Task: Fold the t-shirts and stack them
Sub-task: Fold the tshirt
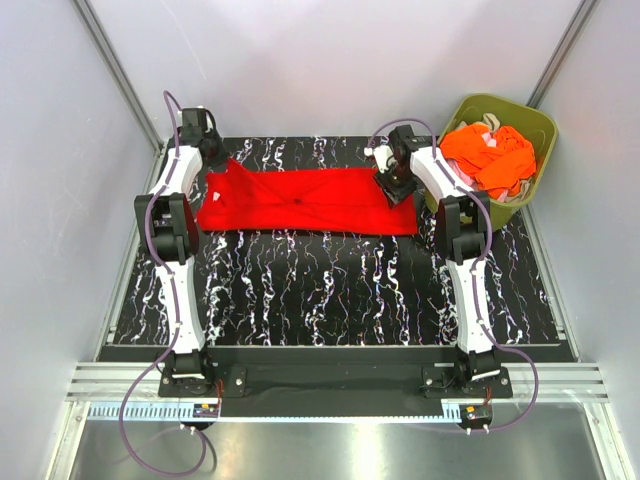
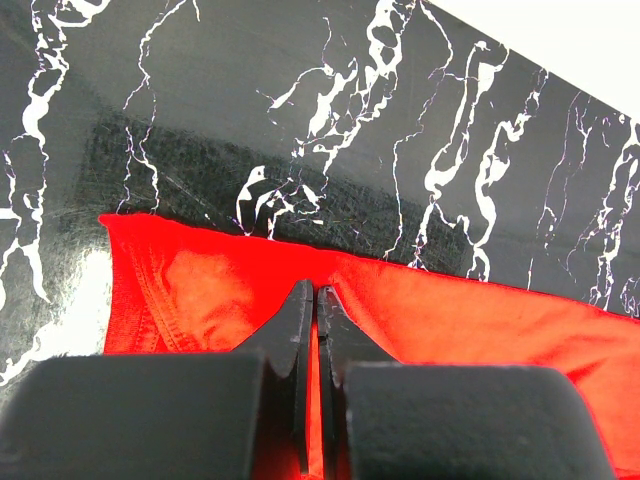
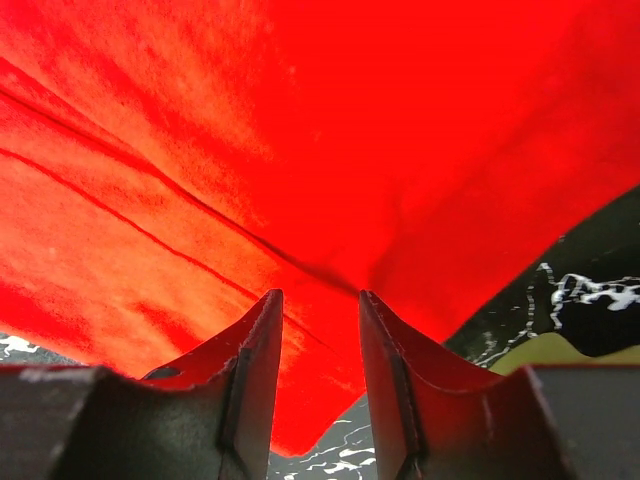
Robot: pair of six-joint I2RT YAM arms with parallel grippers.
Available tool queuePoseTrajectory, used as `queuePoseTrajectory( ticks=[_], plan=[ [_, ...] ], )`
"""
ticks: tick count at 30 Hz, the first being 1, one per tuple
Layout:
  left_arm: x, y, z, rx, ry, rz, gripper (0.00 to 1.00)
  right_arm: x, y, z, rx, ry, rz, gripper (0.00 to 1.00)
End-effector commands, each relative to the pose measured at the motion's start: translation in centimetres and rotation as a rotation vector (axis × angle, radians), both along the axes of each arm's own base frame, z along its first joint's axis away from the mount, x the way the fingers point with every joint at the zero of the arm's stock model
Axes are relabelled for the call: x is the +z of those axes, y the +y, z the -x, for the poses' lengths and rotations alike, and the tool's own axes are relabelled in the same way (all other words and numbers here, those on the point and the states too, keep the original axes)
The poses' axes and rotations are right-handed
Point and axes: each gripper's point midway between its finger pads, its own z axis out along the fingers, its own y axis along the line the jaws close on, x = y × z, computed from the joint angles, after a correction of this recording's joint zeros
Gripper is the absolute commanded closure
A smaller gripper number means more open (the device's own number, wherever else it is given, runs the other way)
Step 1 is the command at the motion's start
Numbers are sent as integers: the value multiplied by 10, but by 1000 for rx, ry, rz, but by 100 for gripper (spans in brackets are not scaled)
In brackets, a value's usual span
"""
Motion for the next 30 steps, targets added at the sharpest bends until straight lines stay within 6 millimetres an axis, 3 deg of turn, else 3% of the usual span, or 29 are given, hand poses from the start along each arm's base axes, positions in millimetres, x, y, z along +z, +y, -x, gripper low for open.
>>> queuePoseTrajectory(
  ticks=[1,10,21,26,30],
  plan=[
    [24,4,-16,-12,-91,-12,100,16,3,-16,17,-66,4,56],
    [22,5,-17,-11,-91,-20,100,1,-5,-5,37,-23,43,56],
    [24,6,-22,-6,-105,-12,100,-13,-16,-7,21,2,48,57],
    [23,6,-23,-5,-105,-11,100,-10,-20,-7,-7,1,50,81],
    [19,7,-22,-1,-98,-16,100,-3,-25,-8,-38,-16,74,91]
  ],
)
